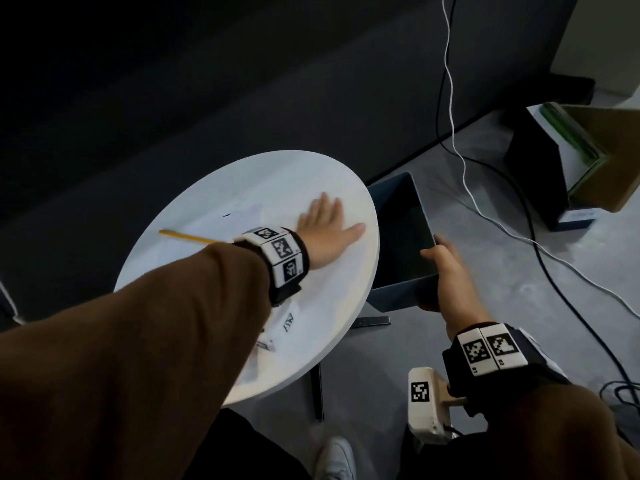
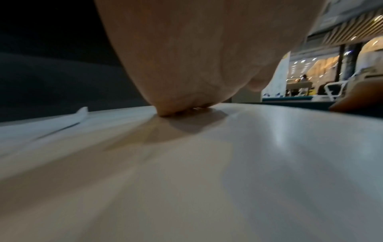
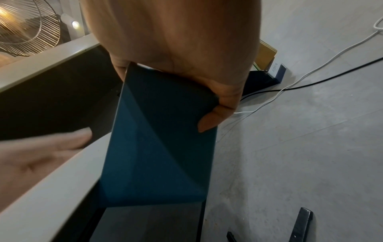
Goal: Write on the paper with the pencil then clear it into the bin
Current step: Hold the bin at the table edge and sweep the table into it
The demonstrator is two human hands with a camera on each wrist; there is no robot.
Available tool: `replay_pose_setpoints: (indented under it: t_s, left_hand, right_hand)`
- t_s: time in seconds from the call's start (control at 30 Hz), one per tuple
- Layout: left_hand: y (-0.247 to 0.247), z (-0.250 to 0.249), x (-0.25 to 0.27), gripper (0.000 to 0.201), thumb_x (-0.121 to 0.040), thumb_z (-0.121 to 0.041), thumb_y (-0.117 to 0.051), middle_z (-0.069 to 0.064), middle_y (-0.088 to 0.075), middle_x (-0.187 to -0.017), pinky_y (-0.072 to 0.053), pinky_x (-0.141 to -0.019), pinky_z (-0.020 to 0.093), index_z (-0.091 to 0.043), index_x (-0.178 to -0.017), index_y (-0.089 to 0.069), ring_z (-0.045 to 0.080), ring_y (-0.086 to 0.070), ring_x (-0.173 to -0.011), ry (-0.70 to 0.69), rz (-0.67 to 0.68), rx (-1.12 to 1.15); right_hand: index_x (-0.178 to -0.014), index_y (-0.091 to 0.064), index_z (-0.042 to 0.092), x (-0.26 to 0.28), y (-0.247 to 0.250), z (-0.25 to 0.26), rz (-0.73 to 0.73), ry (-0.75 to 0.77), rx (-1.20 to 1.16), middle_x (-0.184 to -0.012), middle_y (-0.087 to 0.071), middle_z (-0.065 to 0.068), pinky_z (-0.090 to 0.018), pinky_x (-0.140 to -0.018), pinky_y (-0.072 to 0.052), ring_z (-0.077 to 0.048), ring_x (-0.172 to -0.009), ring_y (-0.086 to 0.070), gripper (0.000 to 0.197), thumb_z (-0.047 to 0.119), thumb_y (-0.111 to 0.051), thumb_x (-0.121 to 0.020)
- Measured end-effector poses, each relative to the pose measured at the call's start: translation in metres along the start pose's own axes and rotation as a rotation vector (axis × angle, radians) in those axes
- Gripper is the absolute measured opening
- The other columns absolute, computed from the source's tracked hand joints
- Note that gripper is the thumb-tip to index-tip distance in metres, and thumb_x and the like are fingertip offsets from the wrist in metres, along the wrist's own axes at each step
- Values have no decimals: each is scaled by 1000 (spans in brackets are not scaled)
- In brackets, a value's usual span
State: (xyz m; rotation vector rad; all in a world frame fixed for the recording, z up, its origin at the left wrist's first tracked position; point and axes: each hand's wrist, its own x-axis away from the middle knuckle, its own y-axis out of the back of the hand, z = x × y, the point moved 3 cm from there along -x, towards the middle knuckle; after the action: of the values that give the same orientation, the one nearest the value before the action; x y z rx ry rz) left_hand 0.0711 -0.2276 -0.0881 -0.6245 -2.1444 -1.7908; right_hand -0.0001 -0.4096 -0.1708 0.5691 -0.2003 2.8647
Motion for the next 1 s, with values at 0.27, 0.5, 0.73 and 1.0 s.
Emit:
replay_pose_setpoints:
  t_s: [0.27, 0.5, 0.73, 1.0]
  left_hand:
    - [26, 40, -11, 78, -103, -57, -22, 14, 18, -164, 6, -123, 46, -12, -158, 11, 26, 17, -152, 295, -112, 175]
    - [13, -9, 7, 65, -107, -47, -22, 2, 20, -164, 14, -121, 42, -21, -159, 9, 15, 20, -150, -134, 91, 347]
    - [20, 33, 4, 79, -102, -60, -19, 16, 22, -163, 7, -121, 48, -15, -157, 16, 29, 18, -151, 291, -27, 177]
    - [-5, -43, 28, 75, -104, -56, -28, 5, 26, -162, 11, -120, 44, -23, -158, 12, 24, 24, -149, -134, 134, 271]
  right_hand:
    - [-139, -46, 39, -1, 11, 3, -35, -14, -50, -119, -55, 1, -38, -73, -52, -24, -105, -55, 50, 43, -51, -89]
    - [-142, -44, 39, -2, 3, 0, -25, -17, -19, -124, -56, -3, -39, -75, -52, -27, -109, -56, 66, 50, -50, -77]
    - [-140, -46, 41, -7, 12, 1, -48, -30, -39, -126, -54, -2, -41, -77, -53, -27, -110, -55, 58, 49, -50, -82]
    - [-141, -46, 40, -7, 8, -1, -38, -25, -41, -128, -56, -6, -37, -70, -51, -28, -109, -57, 59, 48, -50, -83]
